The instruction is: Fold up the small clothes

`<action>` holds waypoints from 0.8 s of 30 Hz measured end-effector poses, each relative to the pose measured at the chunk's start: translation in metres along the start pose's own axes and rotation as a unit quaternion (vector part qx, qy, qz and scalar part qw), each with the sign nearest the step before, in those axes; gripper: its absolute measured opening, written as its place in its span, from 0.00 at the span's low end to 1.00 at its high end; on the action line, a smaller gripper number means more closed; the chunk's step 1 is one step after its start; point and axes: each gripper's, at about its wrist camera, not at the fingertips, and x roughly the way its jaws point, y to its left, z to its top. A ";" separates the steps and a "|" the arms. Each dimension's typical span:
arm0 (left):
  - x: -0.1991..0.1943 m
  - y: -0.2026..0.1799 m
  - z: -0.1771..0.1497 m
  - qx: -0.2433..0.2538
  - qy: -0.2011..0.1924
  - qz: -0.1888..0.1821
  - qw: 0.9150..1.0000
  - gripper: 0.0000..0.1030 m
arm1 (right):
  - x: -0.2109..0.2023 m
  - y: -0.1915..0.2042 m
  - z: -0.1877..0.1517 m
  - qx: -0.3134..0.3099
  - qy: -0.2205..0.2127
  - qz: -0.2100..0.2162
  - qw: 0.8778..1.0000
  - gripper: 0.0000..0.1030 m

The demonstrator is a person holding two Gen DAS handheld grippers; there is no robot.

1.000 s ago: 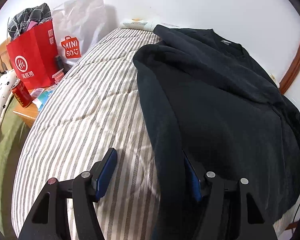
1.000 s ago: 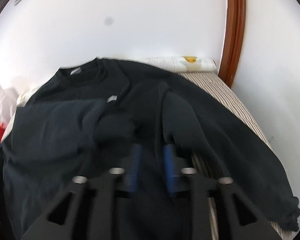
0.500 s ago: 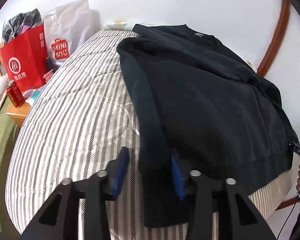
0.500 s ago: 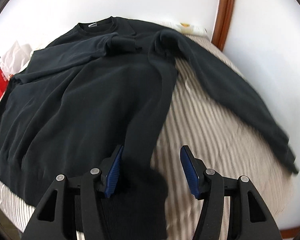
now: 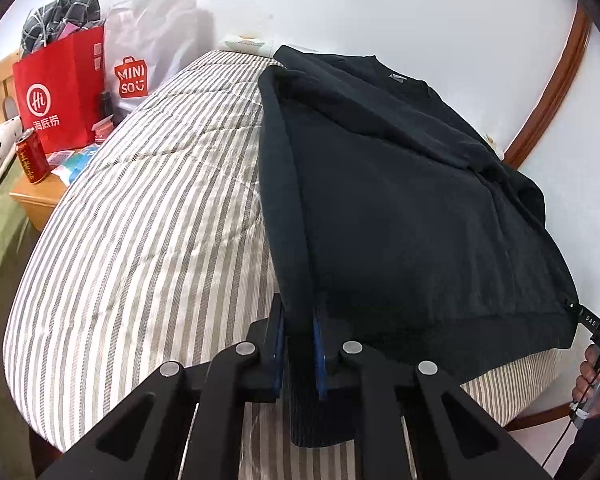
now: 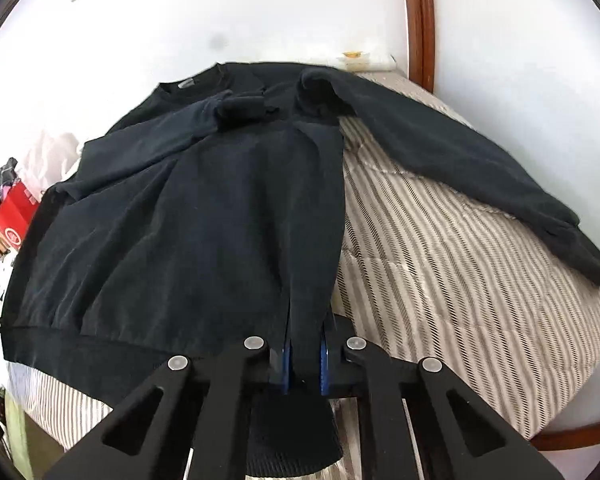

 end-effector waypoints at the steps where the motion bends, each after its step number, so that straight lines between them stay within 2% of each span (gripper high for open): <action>1: -0.002 0.000 -0.003 0.001 0.001 0.000 1.000 0.11 | -0.002 0.000 -0.001 -0.001 0.001 -0.002 1.000 0.09; 9: -0.011 0.000 -0.016 0.009 0.012 -0.004 1.000 0.12 | -0.014 0.007 -0.003 -0.023 0.007 -0.028 0.999 0.09; 12: -0.007 0.003 -0.013 -0.001 0.022 -0.008 1.000 0.16 | -0.011 0.015 0.005 -0.034 0.015 -0.044 0.998 0.15; 15: -0.007 0.005 -0.007 -0.004 0.027 -0.008 1.000 0.20 | -0.020 0.019 0.016 -0.045 -0.009 -0.056 0.997 0.23; 16: -0.008 0.005 -0.005 -0.003 0.025 -0.006 1.000 0.21 | -0.023 0.021 0.021 -0.047 -0.021 -0.061 0.997 0.34; 17: -0.008 0.005 -0.002 -0.003 0.021 -0.002 1.000 0.23 | -0.028 0.024 0.029 -0.050 -0.035 -0.064 0.996 0.49; 18: -0.008 0.004 0.001 -0.002 0.016 0.006 1.000 0.26 | -0.030 0.027 0.037 -0.053 -0.046 -0.059 0.996 0.55; 19: -0.009 0.003 0.006 0.001 0.009 0.016 1.000 0.28 | -0.031 0.031 0.044 -0.056 -0.054 -0.054 0.996 0.57; 21: -0.009 0.000 0.015 0.000 0.000 0.022 1.000 0.46 | -0.027 0.045 0.064 -0.069 -0.061 -0.041 0.995 0.57; 22: -0.009 -0.001 0.019 -0.001 -0.005 0.022 1.000 0.51 | -0.024 0.052 0.071 -0.077 -0.062 -0.037 0.994 0.57; 24: -0.010 -0.005 0.030 -0.003 -0.020 0.020 1.000 0.54 | -0.013 0.068 0.091 -0.092 -0.066 -0.032 0.993 0.57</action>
